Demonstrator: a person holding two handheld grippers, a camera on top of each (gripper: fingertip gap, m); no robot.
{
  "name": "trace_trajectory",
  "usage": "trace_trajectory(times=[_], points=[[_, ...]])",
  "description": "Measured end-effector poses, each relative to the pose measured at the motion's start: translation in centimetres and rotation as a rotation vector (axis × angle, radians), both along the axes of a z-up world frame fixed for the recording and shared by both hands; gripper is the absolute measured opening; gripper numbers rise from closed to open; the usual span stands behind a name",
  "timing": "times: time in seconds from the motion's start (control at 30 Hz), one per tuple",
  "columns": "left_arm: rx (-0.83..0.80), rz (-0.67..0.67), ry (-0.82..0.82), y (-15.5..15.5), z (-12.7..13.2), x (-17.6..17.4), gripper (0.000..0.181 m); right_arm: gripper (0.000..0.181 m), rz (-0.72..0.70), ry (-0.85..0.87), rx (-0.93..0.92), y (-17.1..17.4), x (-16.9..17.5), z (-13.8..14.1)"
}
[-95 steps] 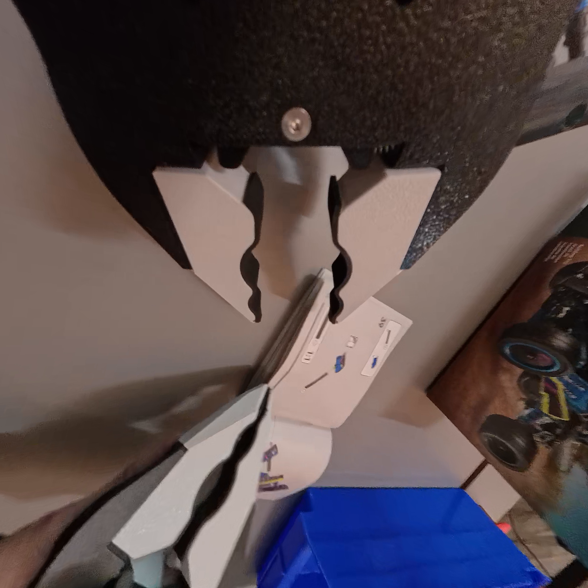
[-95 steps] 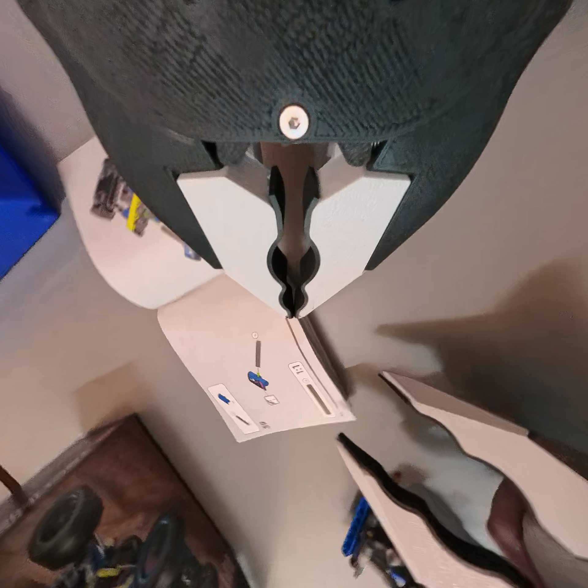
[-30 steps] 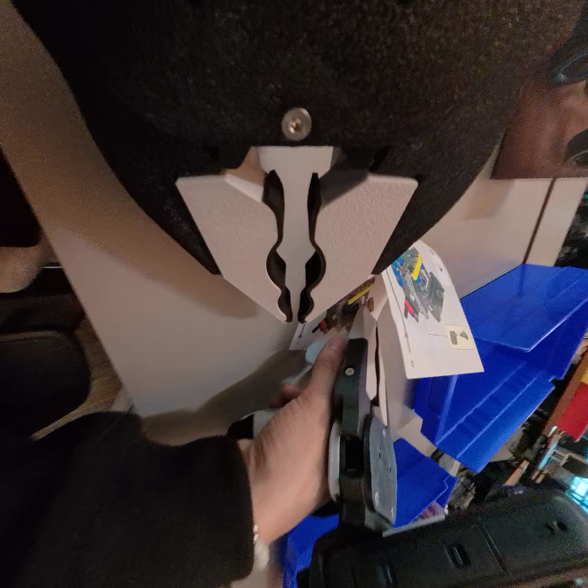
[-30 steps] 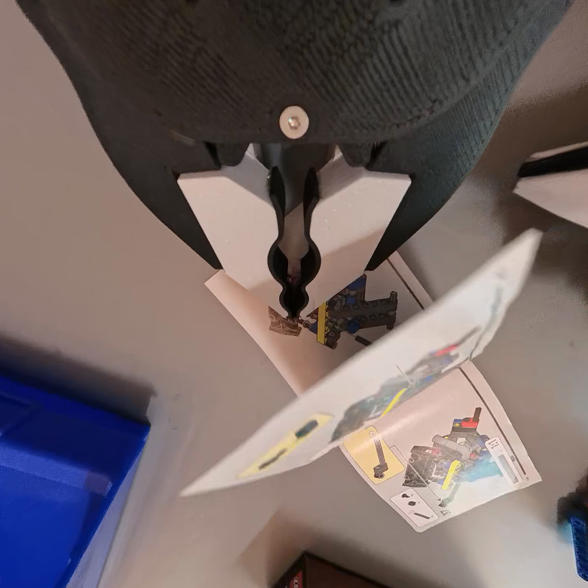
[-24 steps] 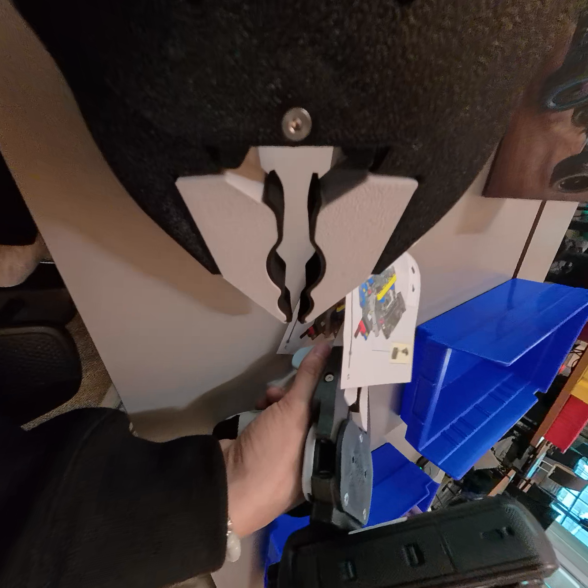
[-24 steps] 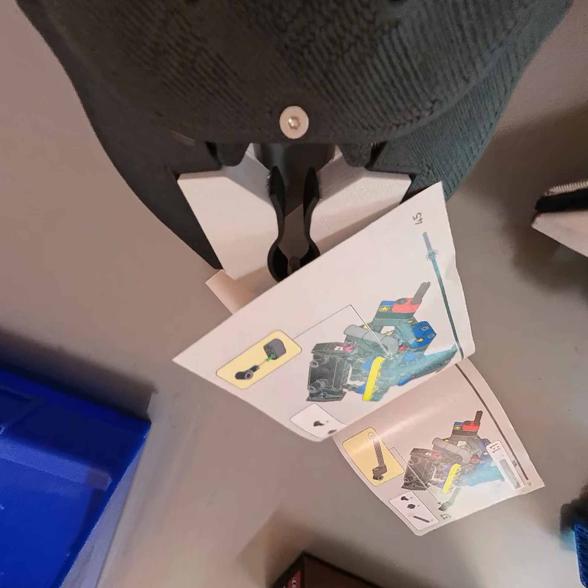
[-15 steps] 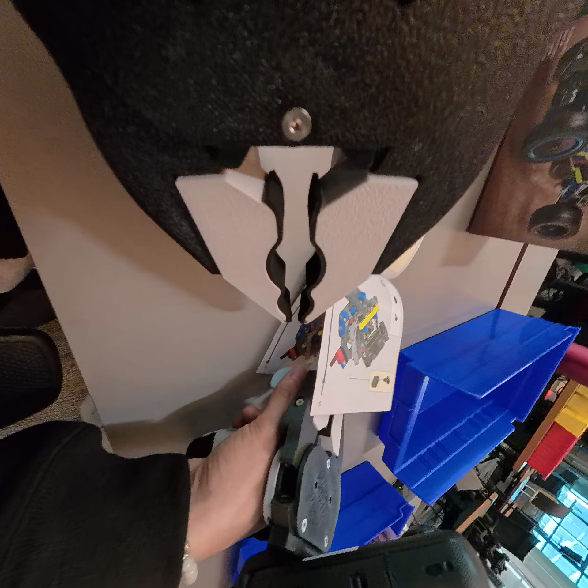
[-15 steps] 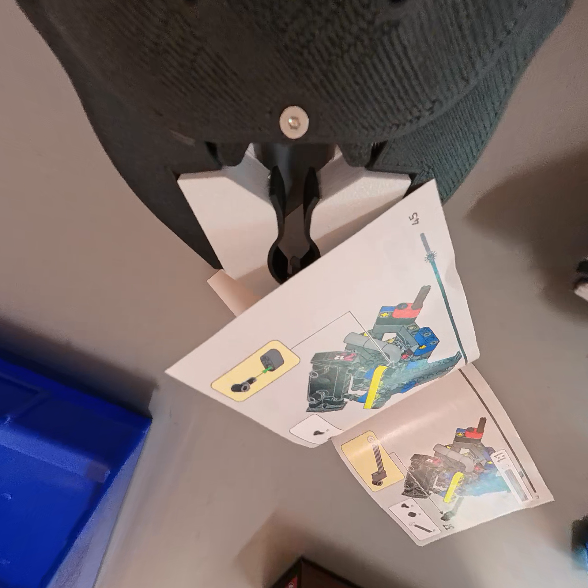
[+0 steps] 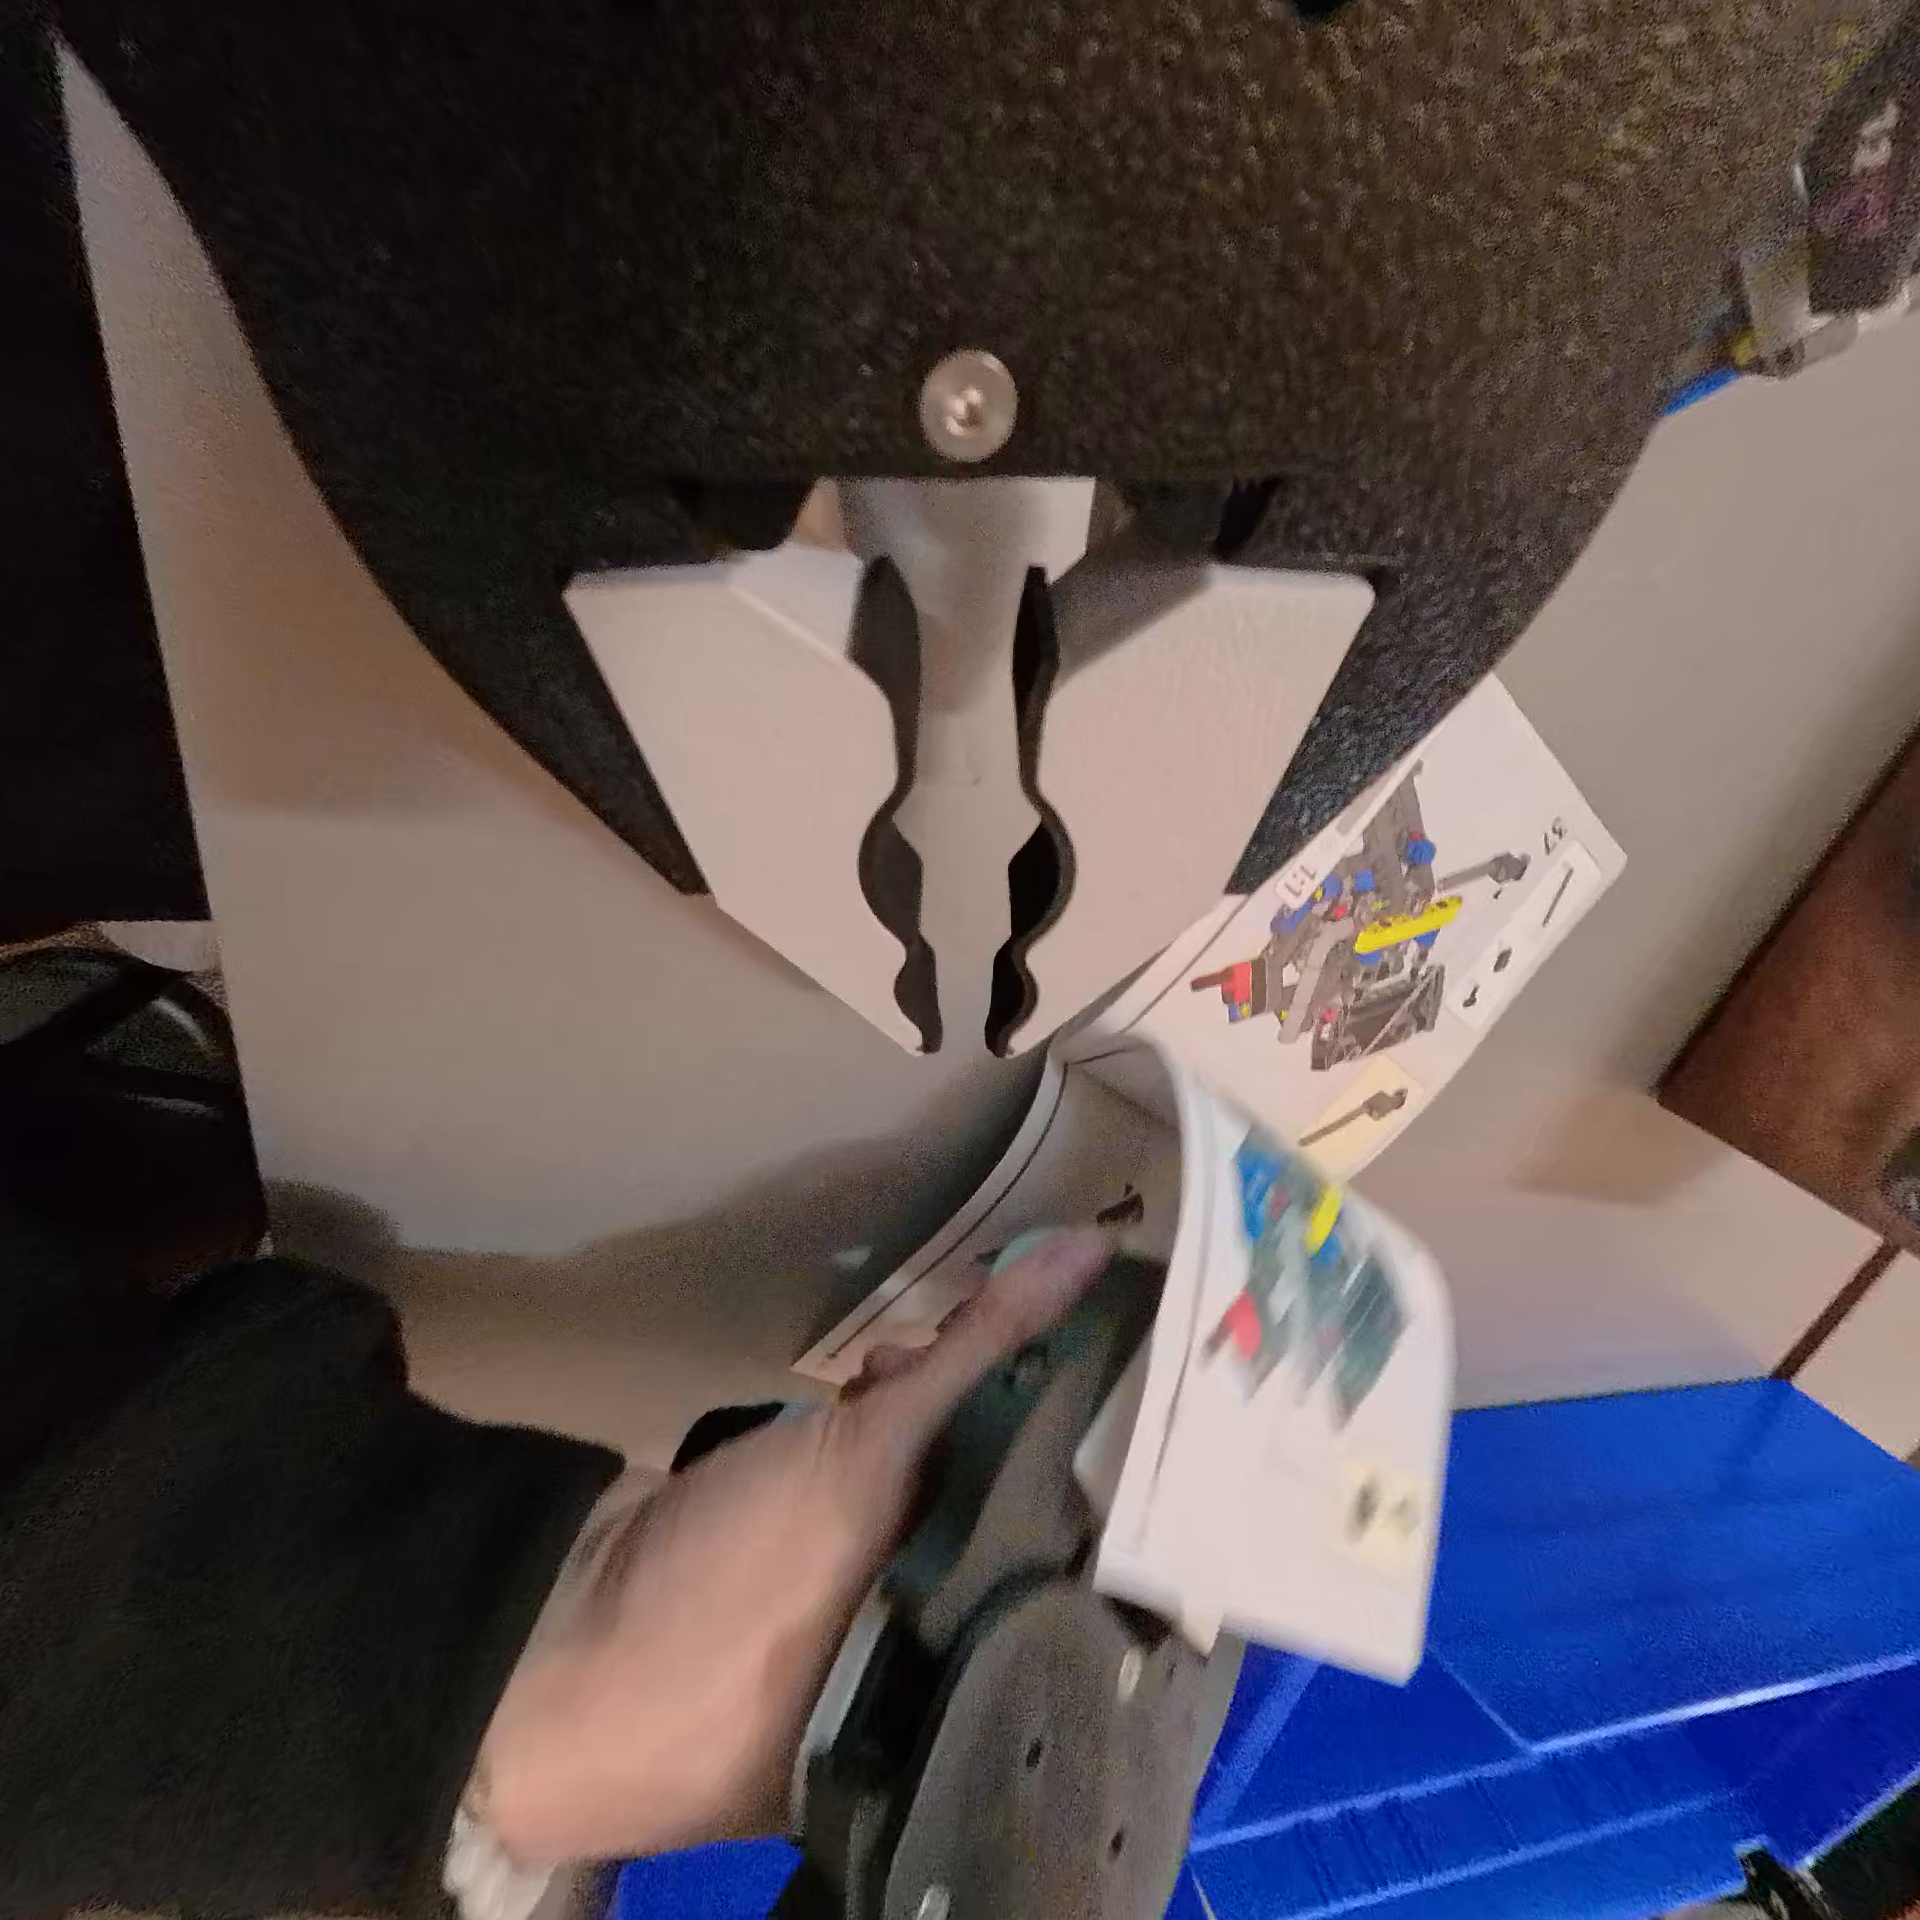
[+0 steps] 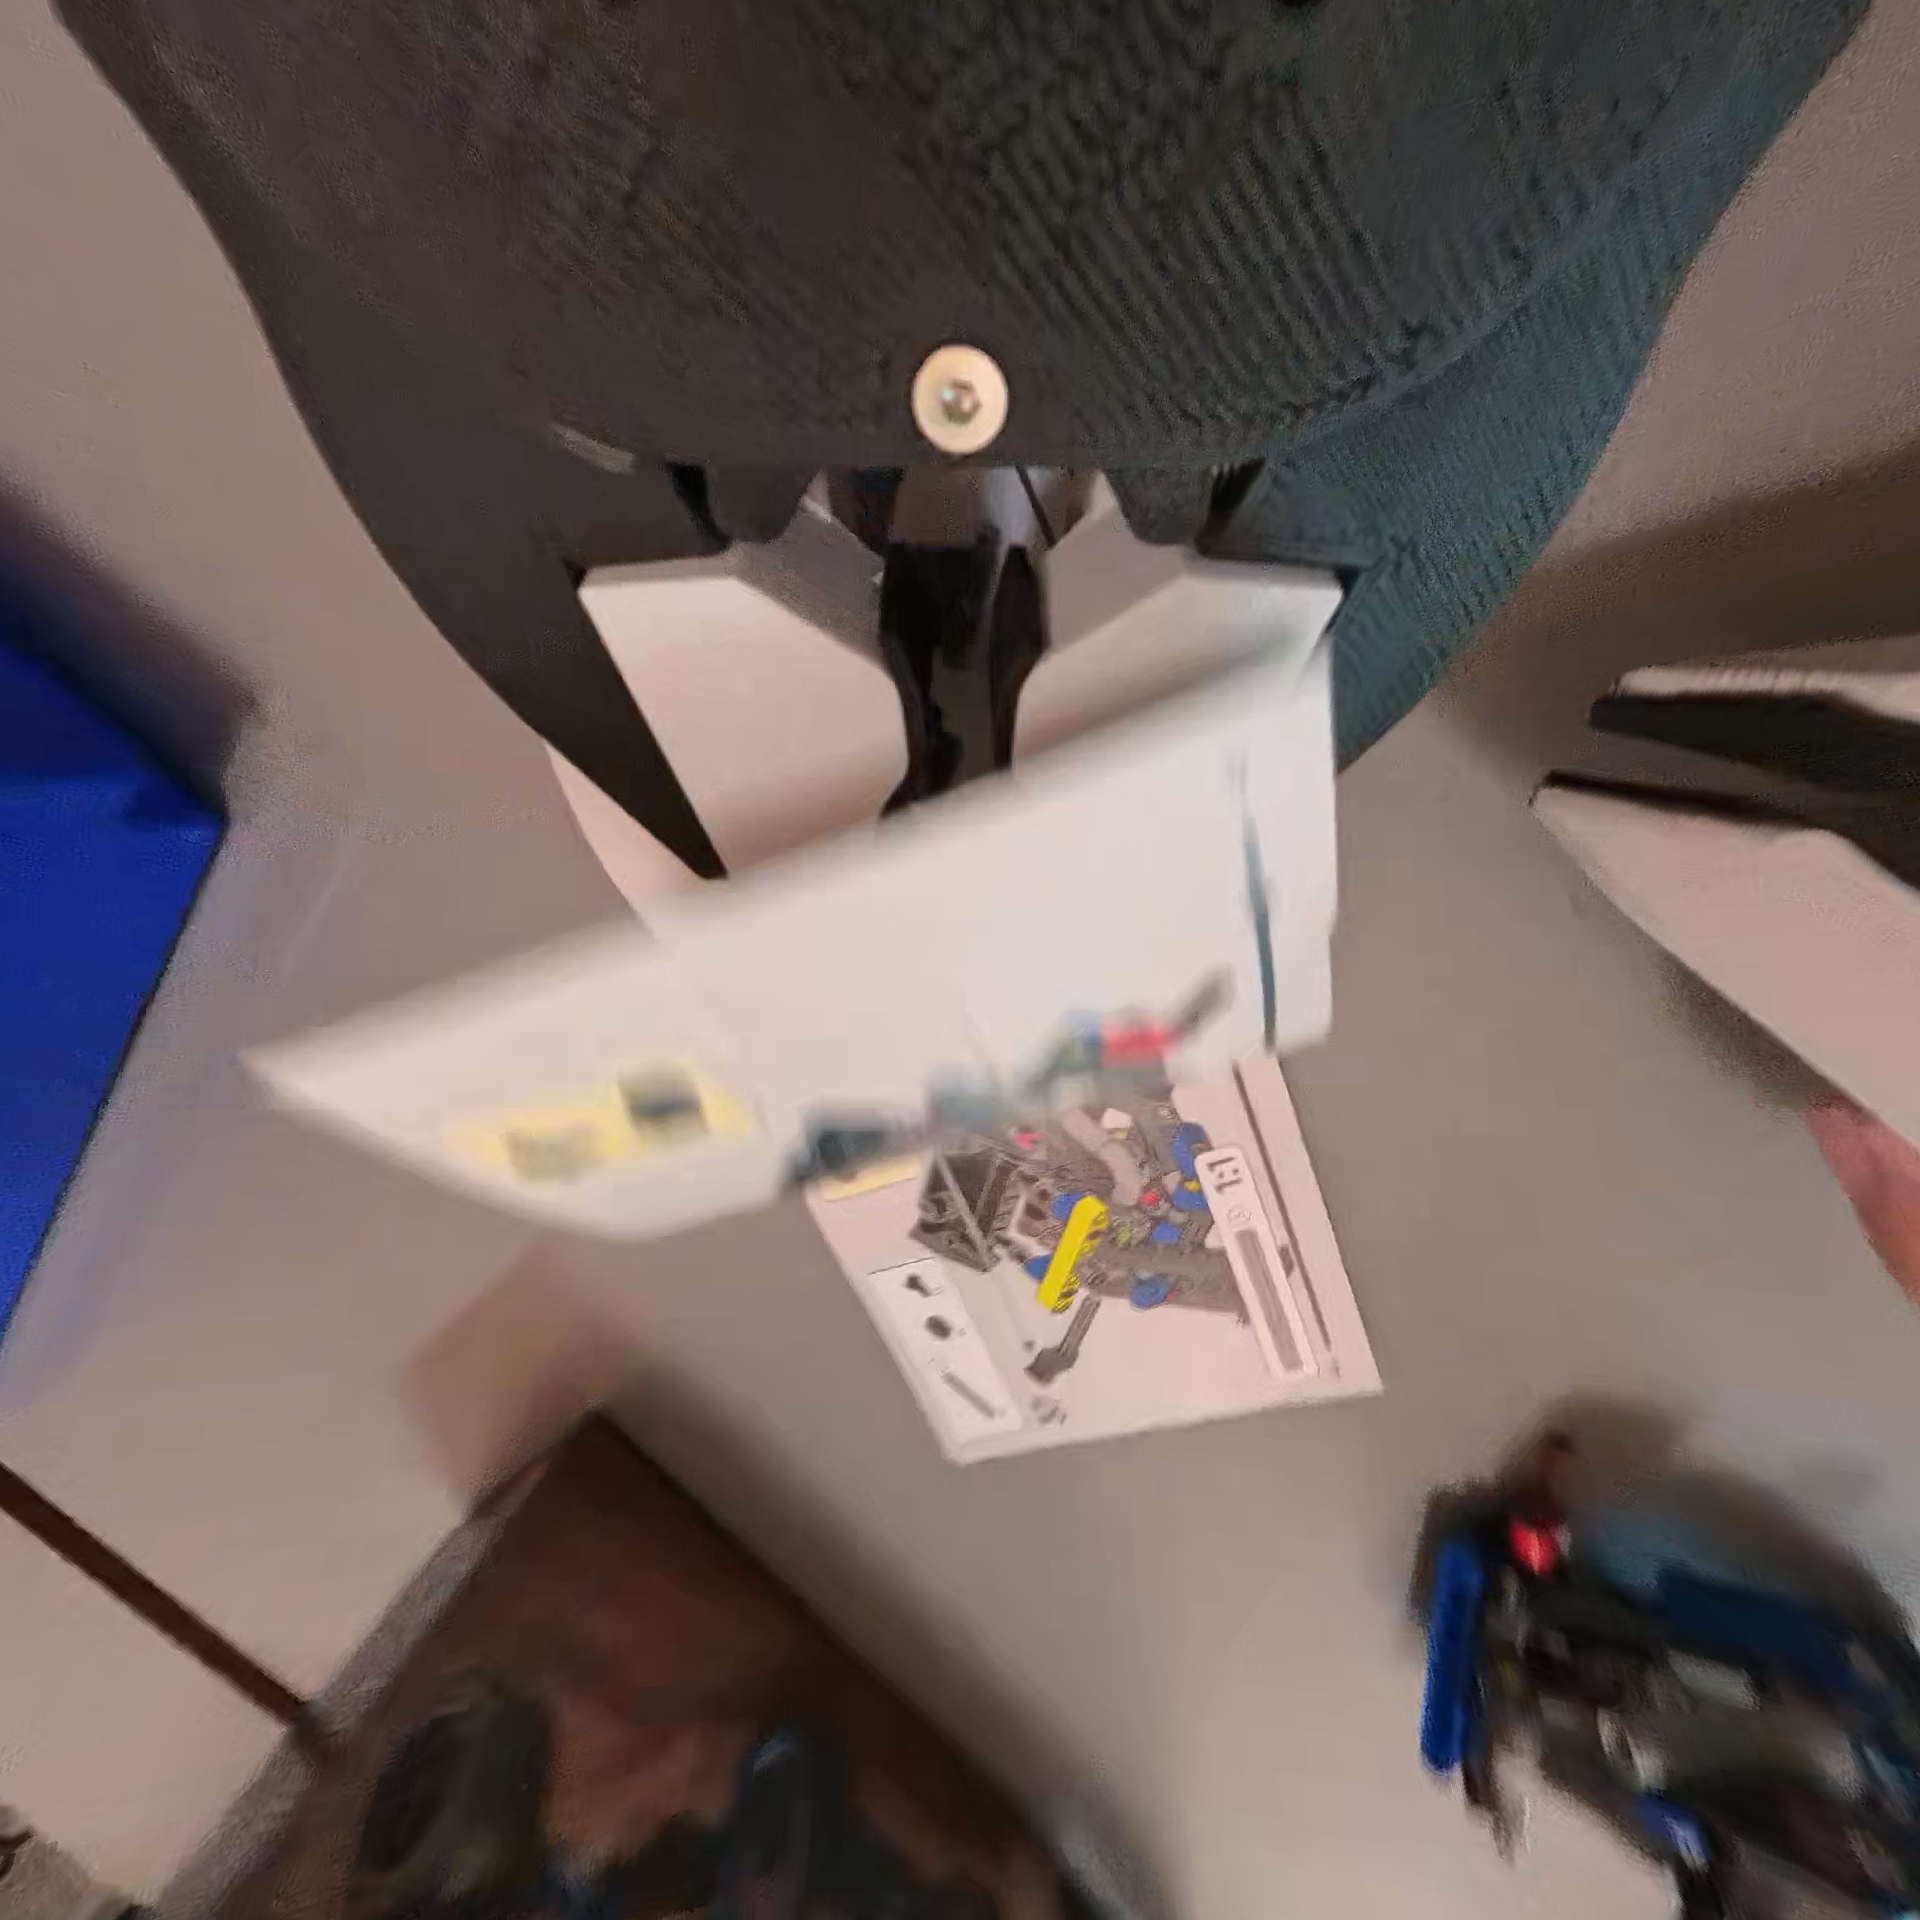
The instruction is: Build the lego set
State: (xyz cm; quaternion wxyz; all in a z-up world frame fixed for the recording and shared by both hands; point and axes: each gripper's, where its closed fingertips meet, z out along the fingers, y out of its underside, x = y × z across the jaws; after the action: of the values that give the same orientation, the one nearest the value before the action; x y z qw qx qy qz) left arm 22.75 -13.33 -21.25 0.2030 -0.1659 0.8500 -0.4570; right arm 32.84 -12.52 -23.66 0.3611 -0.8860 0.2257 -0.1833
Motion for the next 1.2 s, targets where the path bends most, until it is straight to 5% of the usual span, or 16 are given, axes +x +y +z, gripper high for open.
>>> trace_trajectory(times=[0.03,0.17,0.47,0.63,0.8,0.93,1.0,1.2], points=[[-0.001,0.01,0.008,0.3,0.0,0.1,0.007,0.0,0.006,-0.02,-0.067,0.5,0.0,-0.6],[0.006,0.064,0.006,1.9,0.2,0.8,0.008,0.0,0.047,-0.046,-0.016,1.8,-1.8,0.5],[0.045,0.12,0.013,2.4,0.0,4.0,0.02,0.04,0.019,-0.135,-0.052,-7.5,-6.6,2.0],[0.057,0.075,0.038,0.7,-1.0,3.7,0.031,0.052,0.052,-0.266,-0.05,-7.7,-6.3,1.6],[0.089,0.089,0.062,1.5,-2.0,3.0,0.031,0.051,0.159,-0.344,-0.175,-5.7,-5.7,0.0],[0.082,0.134,0.084,2.7,-2.5,3.1,0.031,0.027,0.173,-0.466,-0.349,-5.2,-3.5,-0.2],[0.081,0.146,0.09,3.0,-2.6,3.2,0.031,0.0,0.152,-0.625,-0.429,-5.0,-1.8,1.5],[0.081,0.122,0.118,2.5,-3.0,2.6,0.031,0.007,0.132,-0.915,-0.39,0.1,0.7,7.1]])
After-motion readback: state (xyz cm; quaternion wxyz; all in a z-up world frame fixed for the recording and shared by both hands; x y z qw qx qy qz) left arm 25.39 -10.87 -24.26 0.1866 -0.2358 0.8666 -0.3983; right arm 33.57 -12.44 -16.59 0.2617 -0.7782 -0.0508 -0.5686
